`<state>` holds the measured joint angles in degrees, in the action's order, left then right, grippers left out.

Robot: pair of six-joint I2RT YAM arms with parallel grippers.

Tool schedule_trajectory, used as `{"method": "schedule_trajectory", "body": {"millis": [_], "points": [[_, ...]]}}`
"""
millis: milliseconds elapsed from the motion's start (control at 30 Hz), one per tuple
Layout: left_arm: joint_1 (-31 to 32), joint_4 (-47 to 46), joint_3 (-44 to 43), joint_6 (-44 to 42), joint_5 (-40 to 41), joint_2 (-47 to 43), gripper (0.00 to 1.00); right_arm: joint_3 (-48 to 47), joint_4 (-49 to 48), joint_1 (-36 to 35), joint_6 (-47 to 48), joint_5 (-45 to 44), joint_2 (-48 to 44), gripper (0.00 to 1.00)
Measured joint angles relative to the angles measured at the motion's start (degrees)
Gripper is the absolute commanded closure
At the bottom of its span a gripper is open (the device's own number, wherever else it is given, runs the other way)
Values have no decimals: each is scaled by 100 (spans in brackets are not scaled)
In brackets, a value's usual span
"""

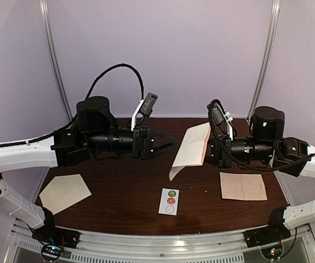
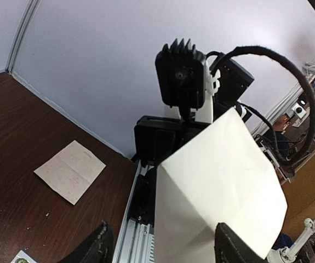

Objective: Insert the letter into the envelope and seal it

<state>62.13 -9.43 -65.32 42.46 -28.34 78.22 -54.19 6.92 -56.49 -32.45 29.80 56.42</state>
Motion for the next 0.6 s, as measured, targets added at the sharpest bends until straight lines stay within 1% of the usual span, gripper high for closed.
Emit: {"method": "schedule_trajectory", "body": {"millis": [167, 267, 300, 400, 533, 600], "points": [[9, -28, 7, 2, 7, 0, 33, 0, 76, 0, 83, 61, 72, 100], [9, -46, 7, 2, 7, 0, 33, 0, 116, 0, 116, 133, 72, 100], [9, -46, 7, 2, 7, 0, 35, -9, 144, 0, 125, 146, 72, 100], [9, -44, 7, 4, 7, 0, 44, -66, 219, 0, 142, 149, 72, 100], [9, -44, 7, -17, -4, 0, 50, -109, 247, 0, 188, 146, 52, 100], [9, -44, 7, -20, -17, 0, 54, -111, 280, 0, 216, 144, 42, 100]]}}
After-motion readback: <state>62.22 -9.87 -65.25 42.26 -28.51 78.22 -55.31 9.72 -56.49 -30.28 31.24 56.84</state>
